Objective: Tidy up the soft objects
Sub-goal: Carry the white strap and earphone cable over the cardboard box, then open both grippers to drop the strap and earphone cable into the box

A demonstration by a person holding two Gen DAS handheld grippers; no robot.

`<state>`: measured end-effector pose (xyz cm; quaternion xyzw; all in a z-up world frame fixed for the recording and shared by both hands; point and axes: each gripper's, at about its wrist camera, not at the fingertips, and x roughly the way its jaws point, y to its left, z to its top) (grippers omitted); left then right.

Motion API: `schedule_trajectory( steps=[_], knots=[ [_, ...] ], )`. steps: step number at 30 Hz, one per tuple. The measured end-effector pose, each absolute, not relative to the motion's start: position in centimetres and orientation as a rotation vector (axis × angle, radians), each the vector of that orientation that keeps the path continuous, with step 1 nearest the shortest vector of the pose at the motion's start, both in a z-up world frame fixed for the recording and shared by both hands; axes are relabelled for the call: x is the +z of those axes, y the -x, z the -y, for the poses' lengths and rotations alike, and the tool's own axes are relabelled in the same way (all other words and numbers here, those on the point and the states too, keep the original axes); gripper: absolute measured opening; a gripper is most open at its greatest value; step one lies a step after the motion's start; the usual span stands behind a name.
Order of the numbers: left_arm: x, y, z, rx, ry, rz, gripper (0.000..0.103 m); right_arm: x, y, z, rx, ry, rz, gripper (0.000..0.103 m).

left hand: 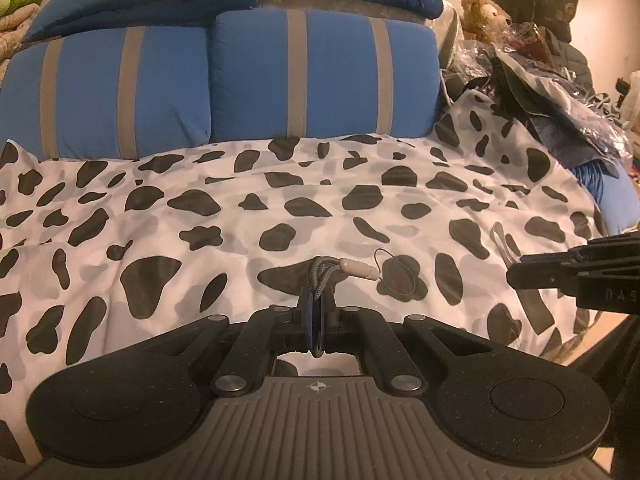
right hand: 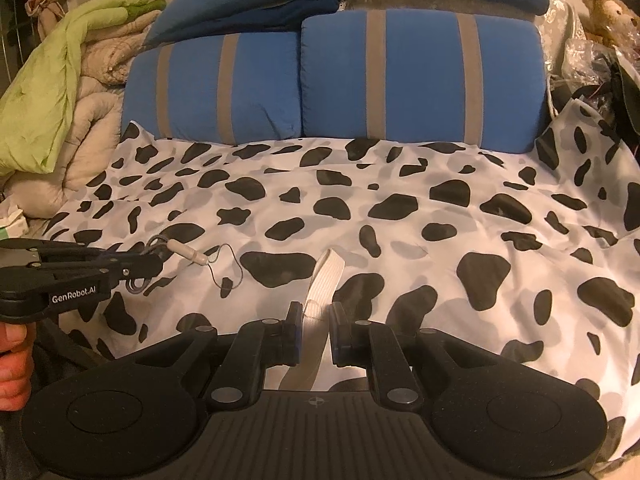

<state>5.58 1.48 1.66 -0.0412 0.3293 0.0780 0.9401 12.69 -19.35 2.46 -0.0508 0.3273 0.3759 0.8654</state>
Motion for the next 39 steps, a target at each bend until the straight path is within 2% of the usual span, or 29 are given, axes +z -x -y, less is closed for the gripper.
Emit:
schedule_trajectory(
  steps=[12,22,39],
  knots=[
    [1.3,-5.2,-0.8,0.096,0.098,-0.747,0.004,2.3,-13.0,19.7,0.801,0.096,-0.721,0.016],
    [-0.2,-5.2,-0.1,0.023,0.143,-0.868,0.004,1.3,-12.8,18.9,0.840,0.137,-0.822,0.016],
    [-4.1,-6.1,1.2,-0.058,0.066,-1.245,0.005,-0.8,-12.0,16.6,0.871,0.297,-0.954,0.016]
  ],
)
